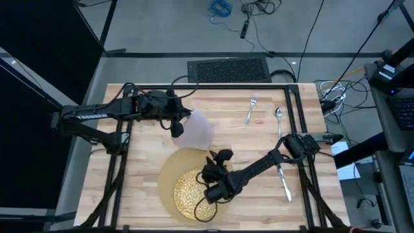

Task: Set table place
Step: Fold the light orange napkin on the table

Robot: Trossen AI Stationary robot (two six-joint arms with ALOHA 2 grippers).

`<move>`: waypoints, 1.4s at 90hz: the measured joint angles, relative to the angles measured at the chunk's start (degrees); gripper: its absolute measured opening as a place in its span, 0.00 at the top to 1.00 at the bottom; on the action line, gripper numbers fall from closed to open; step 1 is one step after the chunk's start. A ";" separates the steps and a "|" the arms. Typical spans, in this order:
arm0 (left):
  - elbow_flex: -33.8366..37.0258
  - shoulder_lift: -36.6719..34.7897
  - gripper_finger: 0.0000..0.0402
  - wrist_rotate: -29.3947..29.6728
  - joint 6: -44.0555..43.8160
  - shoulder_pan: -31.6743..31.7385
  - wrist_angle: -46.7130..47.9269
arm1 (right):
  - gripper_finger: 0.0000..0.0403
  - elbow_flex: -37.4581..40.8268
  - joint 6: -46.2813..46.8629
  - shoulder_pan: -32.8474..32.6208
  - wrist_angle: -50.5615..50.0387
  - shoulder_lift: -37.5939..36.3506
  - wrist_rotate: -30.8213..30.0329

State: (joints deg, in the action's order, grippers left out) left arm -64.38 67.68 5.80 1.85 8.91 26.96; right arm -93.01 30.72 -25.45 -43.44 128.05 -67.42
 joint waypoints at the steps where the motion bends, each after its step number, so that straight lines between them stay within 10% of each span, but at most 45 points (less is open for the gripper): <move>1: 0.00 0.00 1.00 0.00 0.01 0.00 0.00 | 0.60 0.00 0.01 0.05 0.11 0.00 0.08; 74: 0.70 0.00 1.00 7.10 -2.60 0.11 29.61 | 0.60 0.00 -1.64 2.98 -0.11 -0.11 14.47; 126: 14.69 2.34 1.00 7.91 -2.49 3.38 32.31 | 0.60 0.07 -12.51 10.89 1.87 -6.71 26.67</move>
State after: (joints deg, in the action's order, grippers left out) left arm -49.69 70.02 13.71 -0.63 12.28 59.27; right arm -92.95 18.21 -14.56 -41.58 121.34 -40.75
